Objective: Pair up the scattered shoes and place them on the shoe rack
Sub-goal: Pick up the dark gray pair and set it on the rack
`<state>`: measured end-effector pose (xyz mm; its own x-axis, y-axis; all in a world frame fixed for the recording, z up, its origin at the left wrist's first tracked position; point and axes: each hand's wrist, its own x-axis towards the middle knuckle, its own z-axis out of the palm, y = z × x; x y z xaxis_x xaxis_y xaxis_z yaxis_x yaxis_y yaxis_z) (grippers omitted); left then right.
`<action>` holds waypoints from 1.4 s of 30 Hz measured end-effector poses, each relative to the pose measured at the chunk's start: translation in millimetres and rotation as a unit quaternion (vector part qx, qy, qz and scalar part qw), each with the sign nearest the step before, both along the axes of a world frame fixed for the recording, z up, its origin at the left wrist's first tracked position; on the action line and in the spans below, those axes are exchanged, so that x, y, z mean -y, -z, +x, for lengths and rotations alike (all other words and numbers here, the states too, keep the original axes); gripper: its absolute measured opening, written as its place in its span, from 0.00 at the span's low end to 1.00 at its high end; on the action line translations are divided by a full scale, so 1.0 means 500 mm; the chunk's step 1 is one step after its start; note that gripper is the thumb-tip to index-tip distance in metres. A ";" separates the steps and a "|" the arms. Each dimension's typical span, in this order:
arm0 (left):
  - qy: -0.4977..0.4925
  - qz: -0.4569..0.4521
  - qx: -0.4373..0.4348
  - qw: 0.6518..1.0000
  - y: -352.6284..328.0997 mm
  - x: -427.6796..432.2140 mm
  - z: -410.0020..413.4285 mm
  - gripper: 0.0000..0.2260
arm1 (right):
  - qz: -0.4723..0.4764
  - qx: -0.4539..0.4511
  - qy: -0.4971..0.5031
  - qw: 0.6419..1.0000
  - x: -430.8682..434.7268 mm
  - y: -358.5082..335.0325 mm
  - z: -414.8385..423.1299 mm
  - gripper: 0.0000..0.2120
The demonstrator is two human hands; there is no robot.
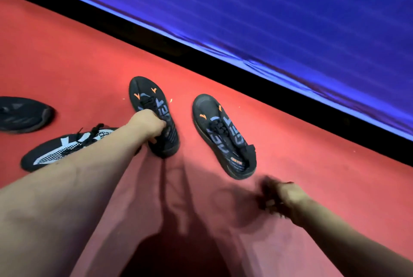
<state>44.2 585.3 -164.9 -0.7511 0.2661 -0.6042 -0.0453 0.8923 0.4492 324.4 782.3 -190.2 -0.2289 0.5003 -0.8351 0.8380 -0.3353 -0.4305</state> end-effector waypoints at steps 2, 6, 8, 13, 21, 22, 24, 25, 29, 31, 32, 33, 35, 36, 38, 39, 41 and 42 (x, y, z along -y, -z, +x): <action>-0.006 0.001 0.011 1.000 -0.002 0.007 0.008 0.12 | 0.013 0.021 -0.048 0.999 0.007 0.005 0.017 0.14; -0.004 0.007 0.004 1.000 -0.015 0.008 0.014 0.09 | 0.029 0.034 -0.118 0.992 0.011 0.003 -0.014 0.16; -0.006 -0.005 -0.014 1.000 -0.012 0.014 0.008 0.10 | 0.048 0.019 -0.115 0.992 0.010 0.013 -0.035 0.14; 0.022 -0.078 -0.088 0.993 0.004 0.036 0.011 0.18 | 0.126 0.011 -0.125 0.984 0.011 0.048 -0.051 0.12; 0.056 -0.111 -0.062 0.990 0.019 0.034 0.016 0.16 | 0.138 -0.049 -0.046 0.988 0.012 0.049 -0.066 0.14; 0.051 -0.101 -0.051 0.992 0.021 0.033 0.018 0.12 | 0.130 -0.065 -0.041 0.988 0.013 0.044 -0.073 0.17; 0.045 -0.091 -0.048 0.994 0.025 0.031 0.022 0.07 | 0.124 -0.082 -0.075 0.986 0.017 0.031 -0.084 0.20; 0.043 -0.094 -0.048 0.993 0.025 0.030 0.024 0.07 | 0.127 -0.090 -0.087 0.984 0.019 0.024 -0.089 0.20; 0.049 -0.126 0.002 0.991 0.027 0.023 0.047 0.10 | 0.109 -0.120 -0.067 0.985 0.016 0.007 -0.101 0.18; 0.014 -0.107 0.026 0.994 0.035 0.019 0.059 0.11 | 0.106 -0.111 -0.074 0.985 0.014 0.010 -0.104 0.20; -0.011 -0.099 0.022 0.995 0.038 0.016 0.062 0.12 | 0.106 -0.107 -0.079 0.985 0.012 0.016 -0.104 0.20; -0.043 -0.087 0.019 0.995 0.043 0.014 0.063 0.12 | 0.107 -0.105 -0.085 0.985 0.012 0.018 -0.103 0.21; -0.110 -0.055 0.037 0.992 0.048 0.013 0.065 0.13 | 0.111 -0.113 -0.095 0.983 0.012 0.023 -0.100 0.22; -0.132 -0.044 0.038 0.990 0.051 0.012 0.064 0.13 | 0.116 -0.120 -0.103 0.981 0.011 0.026 -0.098 0.23; -0.160 -0.029 0.027 0.986 0.056 0.012 0.062 0.14 | 0.129 -0.120 -0.139 0.974 0.010 0.028 -0.097 0.24; -0.175 -0.023 0.022 0.984 0.058 0.013 0.064 0.16 | 0.139 -0.110 -0.164 0.970 0.009 0.031 -0.098 0.25; -0.212 0.001 0.028 0.977 0.054 0.013 0.069 0.16 | 0.169 -0.076 -0.203 0.962 0.008 0.046 -0.103 0.31; -0.233 0.018 0.039 0.972 0.054 0.011 0.070 0.15 | 0.177 -0.061 -0.213 0.959 0.007 0.056 -0.107 0.33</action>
<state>79.4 579.7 -192.0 -0.7468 -0.0693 -0.6614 -0.4755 0.7510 0.4581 271.1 778.9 -218.4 -0.5603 0.5870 -0.5843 0.8030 0.2118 -0.5571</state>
